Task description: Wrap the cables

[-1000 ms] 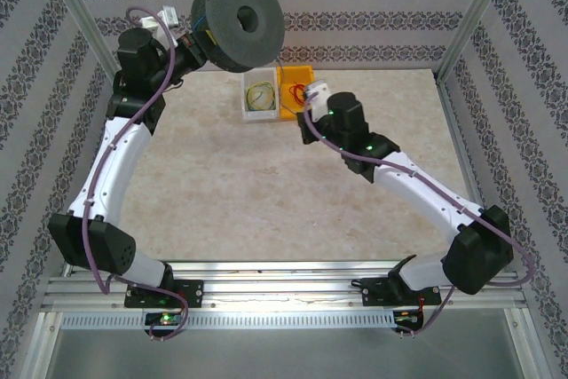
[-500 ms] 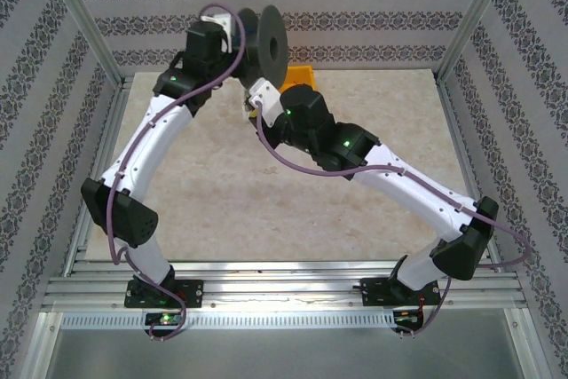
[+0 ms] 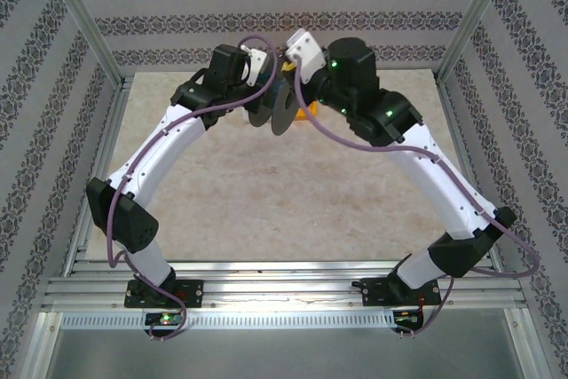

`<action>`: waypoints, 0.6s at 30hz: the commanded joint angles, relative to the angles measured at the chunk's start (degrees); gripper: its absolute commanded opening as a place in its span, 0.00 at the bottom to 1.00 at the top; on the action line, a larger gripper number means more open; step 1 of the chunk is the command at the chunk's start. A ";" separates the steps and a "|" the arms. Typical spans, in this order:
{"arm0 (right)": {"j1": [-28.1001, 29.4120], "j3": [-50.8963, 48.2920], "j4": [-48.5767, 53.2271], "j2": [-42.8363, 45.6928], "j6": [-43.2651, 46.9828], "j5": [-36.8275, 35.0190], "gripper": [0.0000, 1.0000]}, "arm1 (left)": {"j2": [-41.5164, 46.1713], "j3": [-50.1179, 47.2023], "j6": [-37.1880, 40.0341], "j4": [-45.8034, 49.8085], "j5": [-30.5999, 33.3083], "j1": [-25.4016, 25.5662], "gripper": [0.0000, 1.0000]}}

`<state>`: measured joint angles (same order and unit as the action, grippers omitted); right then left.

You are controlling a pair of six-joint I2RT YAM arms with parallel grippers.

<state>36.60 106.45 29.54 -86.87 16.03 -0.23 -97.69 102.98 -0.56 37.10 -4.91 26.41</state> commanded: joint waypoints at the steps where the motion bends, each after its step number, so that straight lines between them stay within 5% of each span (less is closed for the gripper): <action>1: -7.71 2.28 -3.42 1.88 -3.46 7.95 0.00 | 3.77 -2.55 8.83 3.61 -5.67 -0.04 0.00; 10: -29.15 -7.49 -10.37 0.52 -12.92 33.42 0.00 | 15.49 -11.79 23.23 7.13 -23.87 -0.20 0.00; 18: -39.01 -21.67 -26.73 -0.05 -23.50 56.27 0.00 | 24.91 -13.80 18.39 -3.22 -44.00 -5.25 0.00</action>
<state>3.84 86.70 16.73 -86.83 -4.45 55.90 -78.78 89.62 16.97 33.54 -33.52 23.70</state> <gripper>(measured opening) 0.071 0.100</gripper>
